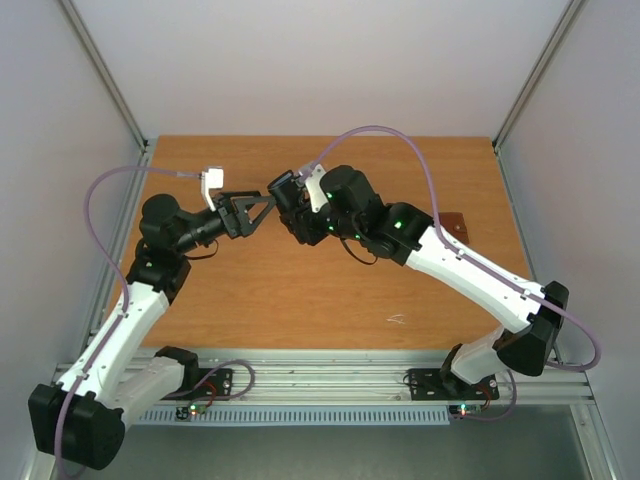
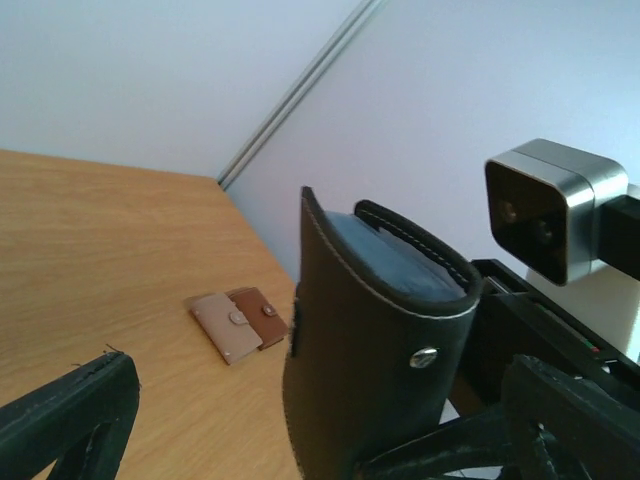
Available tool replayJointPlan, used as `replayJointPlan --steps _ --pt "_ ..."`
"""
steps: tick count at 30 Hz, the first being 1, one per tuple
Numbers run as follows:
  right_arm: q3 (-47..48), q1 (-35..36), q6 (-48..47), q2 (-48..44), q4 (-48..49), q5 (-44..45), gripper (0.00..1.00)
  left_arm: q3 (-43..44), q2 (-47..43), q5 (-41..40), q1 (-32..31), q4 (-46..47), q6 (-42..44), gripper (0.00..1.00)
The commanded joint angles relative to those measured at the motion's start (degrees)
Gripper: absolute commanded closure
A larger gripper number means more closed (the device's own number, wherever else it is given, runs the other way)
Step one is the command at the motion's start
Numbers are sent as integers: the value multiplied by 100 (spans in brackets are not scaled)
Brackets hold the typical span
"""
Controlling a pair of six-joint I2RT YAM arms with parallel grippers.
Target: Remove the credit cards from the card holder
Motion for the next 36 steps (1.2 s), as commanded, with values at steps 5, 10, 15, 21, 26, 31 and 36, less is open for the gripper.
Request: replayJointPlan --steps 5,10,15,21,26,31,36 --pt "535 402 -815 272 108 239 38 144 -30 -36 -78 482 -175 18" --pt "637 406 -806 363 103 274 38 94 -62 66 -148 464 -43 44" --pt "641 407 -897 345 80 257 38 65 -82 182 -152 590 -40 85" --pt "561 394 -1130 162 -33 70 11 3 -143 300 -153 639 51 100" --pt "850 -173 -1628 -215 -1322 -1401 1 44 -379 675 -148 350 1186 100" --pt "1257 -1565 -1747 -504 -2133 -4089 2 167 -506 1420 -154 53 2277 100" --pt "1686 -1611 -2026 -108 -2548 -4592 1 289 -499 1820 -167 24 2356 100"
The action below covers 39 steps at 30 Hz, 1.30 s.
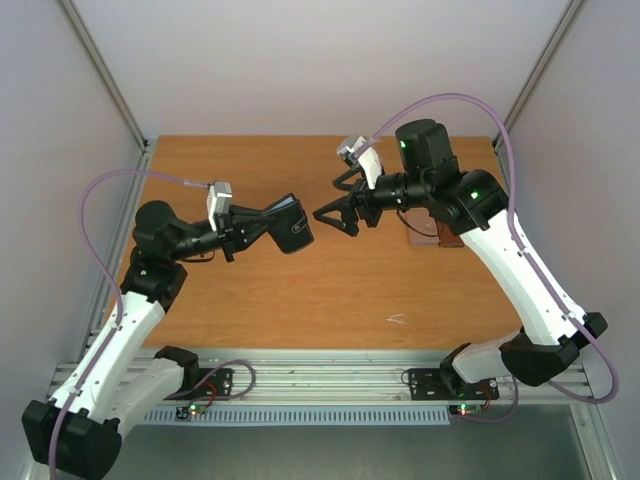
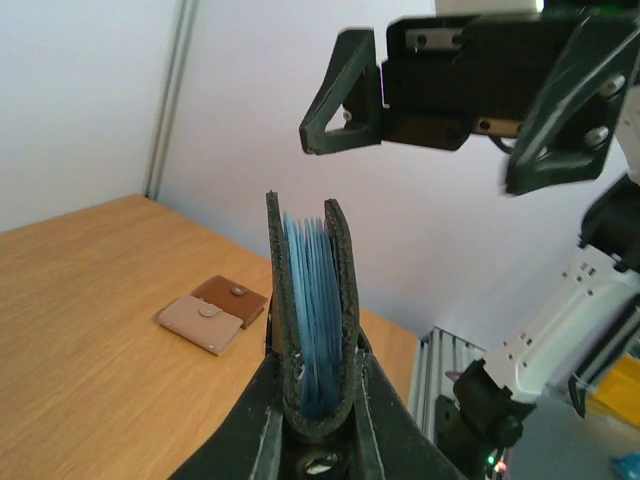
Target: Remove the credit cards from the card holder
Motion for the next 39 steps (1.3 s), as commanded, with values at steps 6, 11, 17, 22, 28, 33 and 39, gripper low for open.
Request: replayJointPlan --steps 6,11,17,22,28,33,39 --pt "458 108 -259 565 -321 -1976 3 353 -163 765 -96 -87 502 100" --pt "701 243 -325 945 -497 -2118 20 374 -170 871 -138 -128 568 100" --pt "825 351 -323 1172 -578 -2392 70 374 -159 854 -147 -151 533 100" --pt "824 348 -295 1156 -570 -2575 99 299 -165 547 -147 -8 314 96" --pt "710 341 137 960 159 -2385 99 76 -203 264 -163 156 -322 29" --pt "576 343 484 864 769 -2504 99 -17 -207 318 -176 64 -277 35" --pt "606 342 481 896 734 -2553 99 -23 -223 436 -210 131 -287 75"
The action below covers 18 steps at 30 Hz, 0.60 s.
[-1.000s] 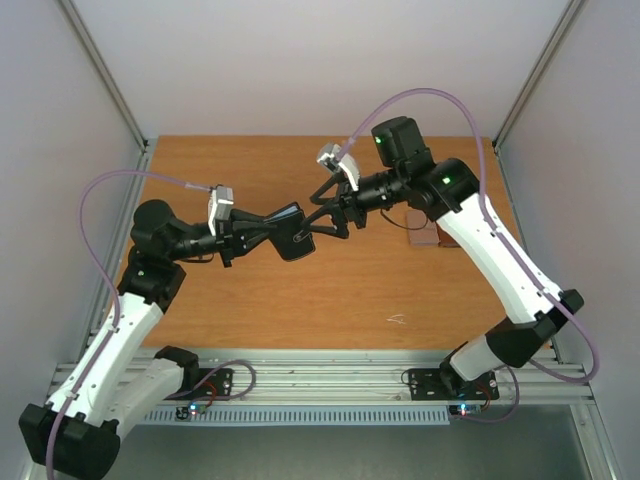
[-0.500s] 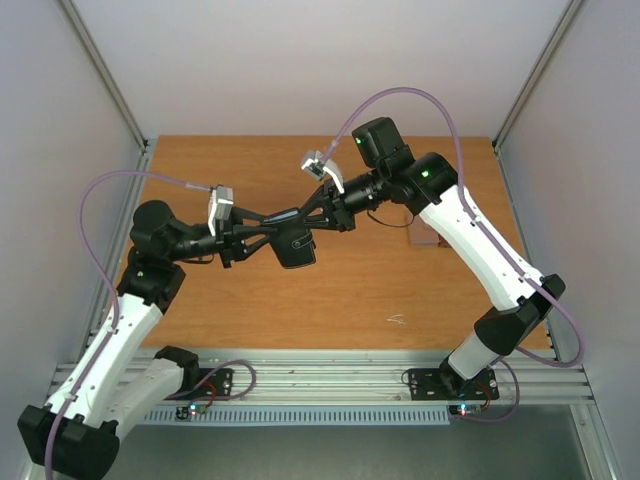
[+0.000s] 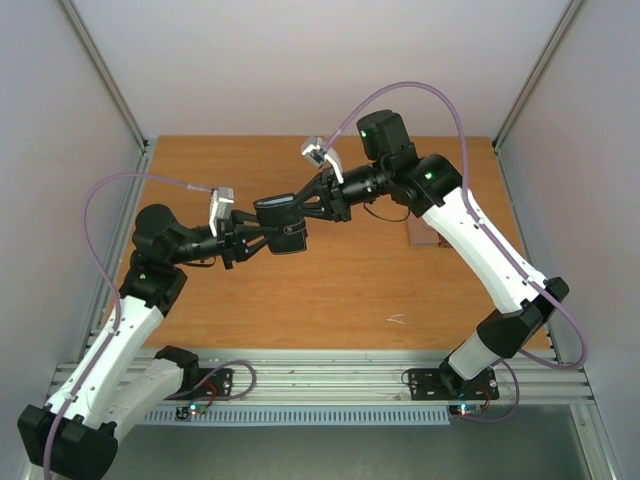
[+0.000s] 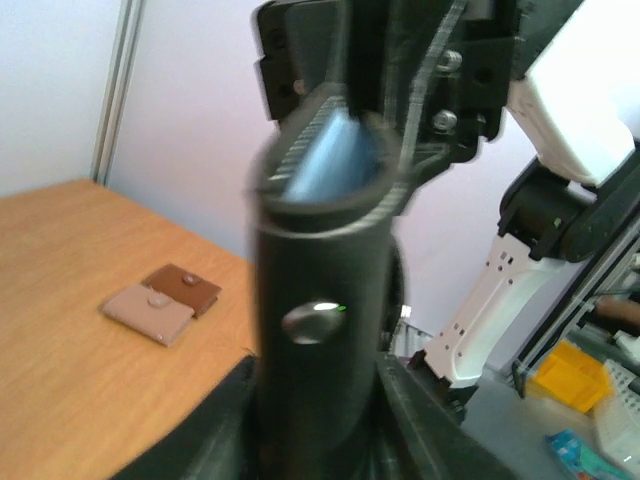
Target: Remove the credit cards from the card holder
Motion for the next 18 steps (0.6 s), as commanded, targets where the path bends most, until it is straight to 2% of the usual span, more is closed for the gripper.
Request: replayJointPlan --steps 1,2,3,4,6,7,8,11,13,15,18 --pt "24 40 174 -169 276 -229 99 -17 -90 107 -32 280 16 86" --pt "25 40 167 -175 268 -173 99 -21 -94 109 -38 289 25 95" --pt "25 39 166 -181 239 -24 99 -22 -99 98 -34 297 28 99" --pt "24 34 182 -200 205 284 94 -29 -105 56 -40 301 15 100" --pt "18 39 303 -263 75 1511 75 -65 -120 -225 -41 232 -100 100" --pt "23 34 403 -285 -24 2605 71 -87 -138 -565 -41 109 -169 100" --pt "89 32 428 -286 -198 3278 70 -94 -148 -1004 -47 -95 -251 100" --pt "367 198 459 -219 -649 4567 62 -10 -132 -2696 -41 -1009 -355 100" --pt "411 653 191 -183 -709 5268 53 30 -104 -3000 -42 -1218 -338 100" --pt "393 1148 -27 -73 -637 5588 49 23 -76 -2861 -41 -1142 -317 100" --pt "460 1461 111 175 -569 5540 53 -11 -30 -2710 -43 -908 -639 100"
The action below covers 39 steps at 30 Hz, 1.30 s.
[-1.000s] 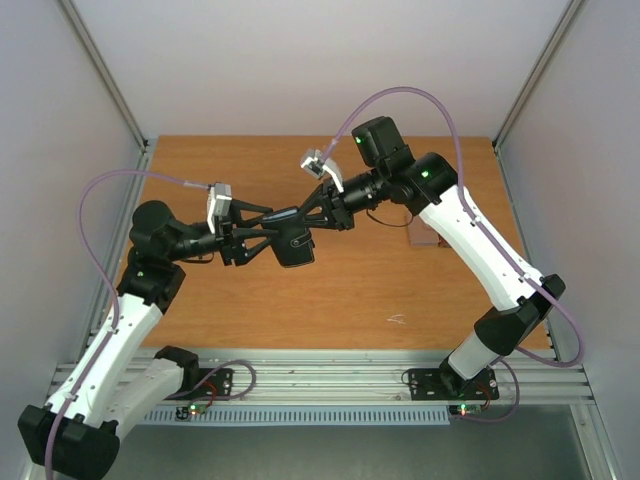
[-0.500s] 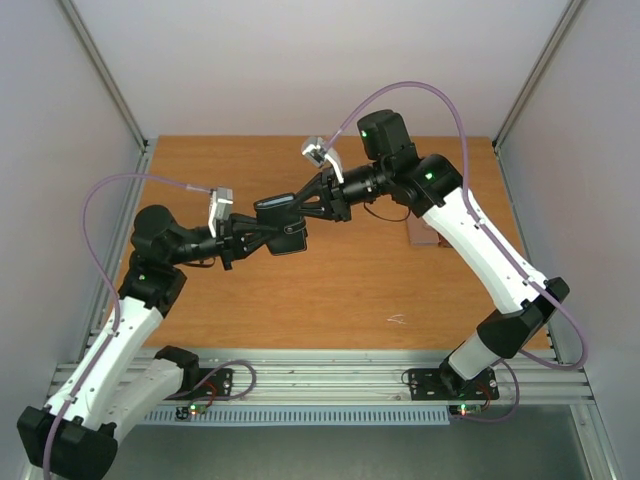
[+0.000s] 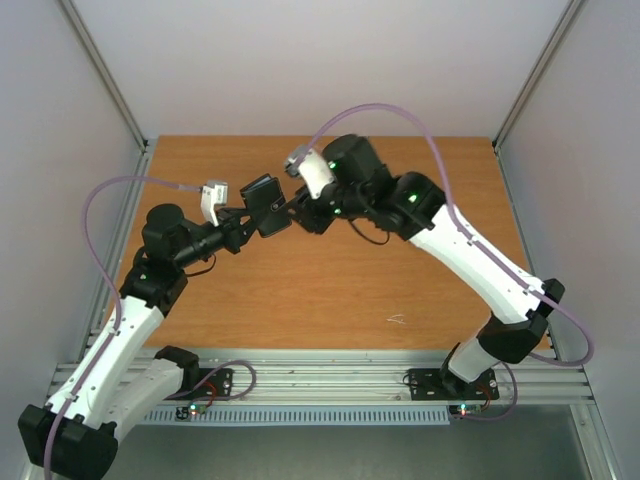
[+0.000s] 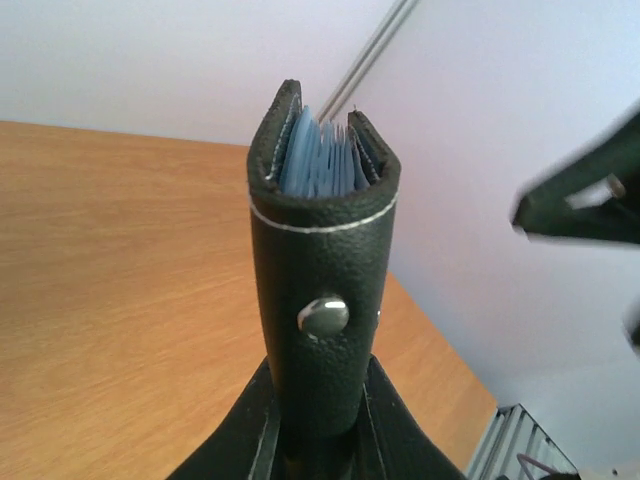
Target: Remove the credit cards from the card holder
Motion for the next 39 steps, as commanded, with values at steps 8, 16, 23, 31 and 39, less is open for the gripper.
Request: replayJointPlan --steps 8,16,23,31,39 --pt "353 479 282 675 236 598 66 21 76 -197 -10 354 -429 100" --pt "575 488 207 1037 249 720 67 35 121 -105 -15 517 -451 100" --pt "633 488 120 1265 157 1320 70 9 125 -24 -10 673 -471 100" --pt "858 593 -184 1634 76 2082 75 -37 133 59 -10 820 -546 100" --pt "1135 594 -226 1923 -349 2962 91 -72 109 107 -12 886 -526 100"
